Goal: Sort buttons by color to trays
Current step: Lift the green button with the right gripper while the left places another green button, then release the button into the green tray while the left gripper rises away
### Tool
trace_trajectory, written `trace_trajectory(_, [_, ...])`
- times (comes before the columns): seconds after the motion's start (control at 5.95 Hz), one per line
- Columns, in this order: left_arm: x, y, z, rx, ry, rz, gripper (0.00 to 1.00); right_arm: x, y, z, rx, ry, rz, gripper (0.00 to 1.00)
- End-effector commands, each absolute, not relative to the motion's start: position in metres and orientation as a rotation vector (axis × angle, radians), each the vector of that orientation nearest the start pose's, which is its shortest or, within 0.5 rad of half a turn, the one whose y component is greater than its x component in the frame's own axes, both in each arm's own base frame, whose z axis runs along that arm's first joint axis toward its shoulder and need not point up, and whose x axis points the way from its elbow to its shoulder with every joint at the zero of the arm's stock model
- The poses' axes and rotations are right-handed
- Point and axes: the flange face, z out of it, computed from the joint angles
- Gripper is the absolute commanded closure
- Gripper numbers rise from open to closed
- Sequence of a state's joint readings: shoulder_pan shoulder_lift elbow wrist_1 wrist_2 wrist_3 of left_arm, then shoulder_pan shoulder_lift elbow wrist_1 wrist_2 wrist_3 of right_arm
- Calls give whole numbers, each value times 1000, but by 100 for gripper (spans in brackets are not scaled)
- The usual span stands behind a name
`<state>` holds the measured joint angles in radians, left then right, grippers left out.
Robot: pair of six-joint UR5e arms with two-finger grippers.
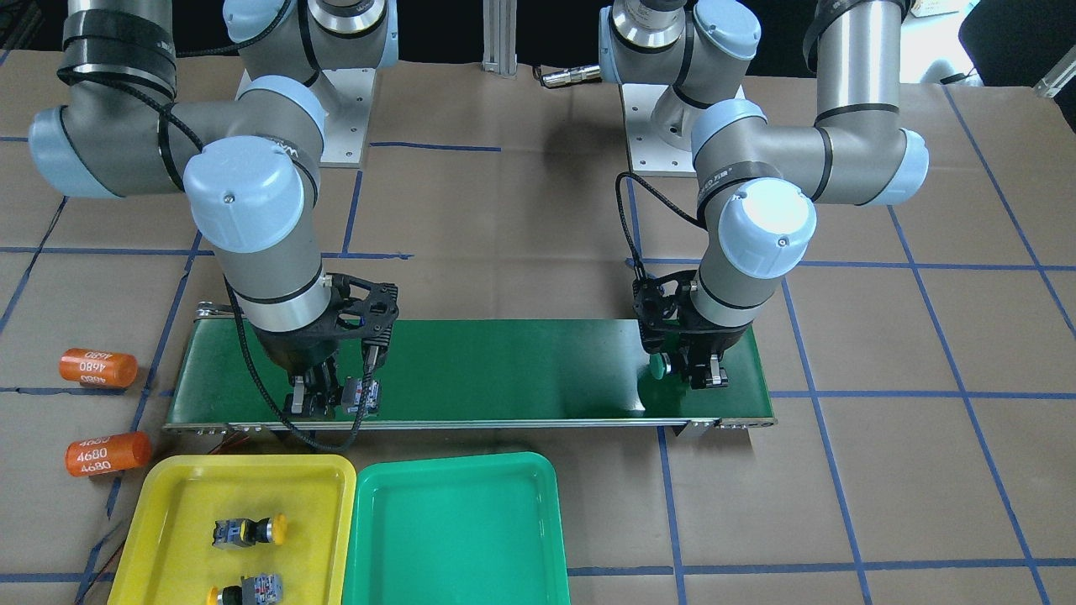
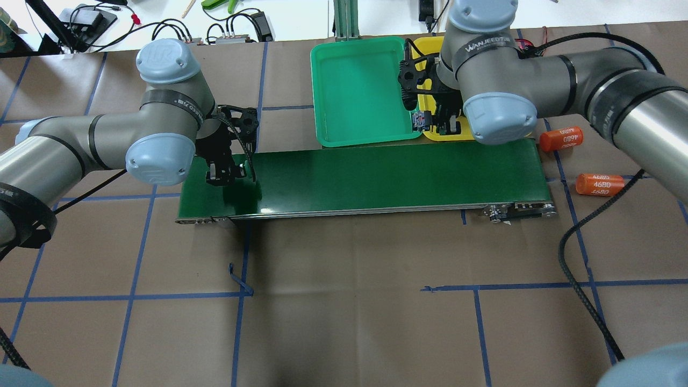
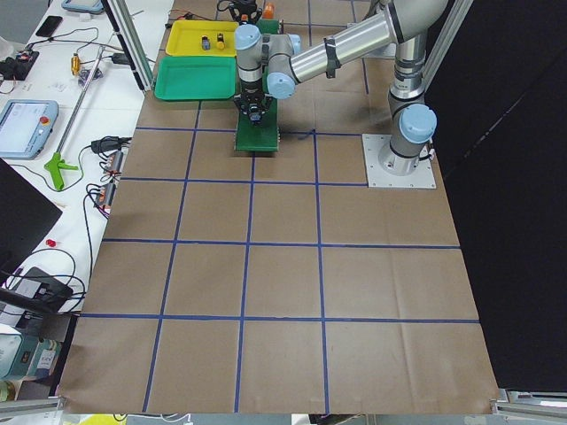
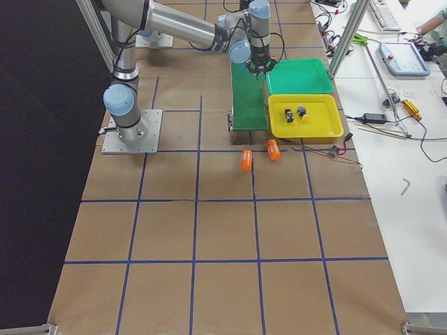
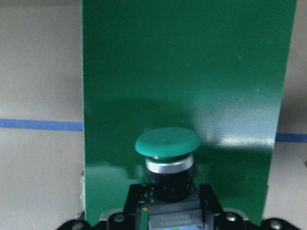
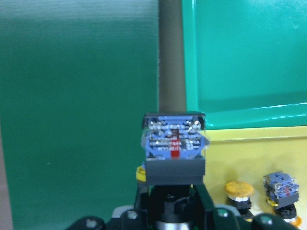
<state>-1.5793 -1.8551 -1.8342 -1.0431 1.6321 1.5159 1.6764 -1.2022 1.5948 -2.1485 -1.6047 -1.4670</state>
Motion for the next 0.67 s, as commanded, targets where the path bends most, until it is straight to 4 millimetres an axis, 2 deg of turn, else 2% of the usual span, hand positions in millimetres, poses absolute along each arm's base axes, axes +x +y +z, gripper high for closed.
trace_trajectory(0.0, [-138, -548, 266, 2141, 2251, 77, 4, 210, -681, 305, -2331, 2316, -296, 89])
trace_trajectory(0.17, [-138, -543, 286, 1988, 2364, 39, 4, 223, -699, 273, -2305, 2269, -368, 87])
trace_trajectory(0.34, [-135, -538, 309, 1817, 2502, 39, 4, 244, -700, 251, -2291, 2199, -416, 79])
trace_trajectory(0.5, [-131, -523, 345, 1491, 2677, -10, 4, 259, -699, 234, -2266, 2136, -461, 56])
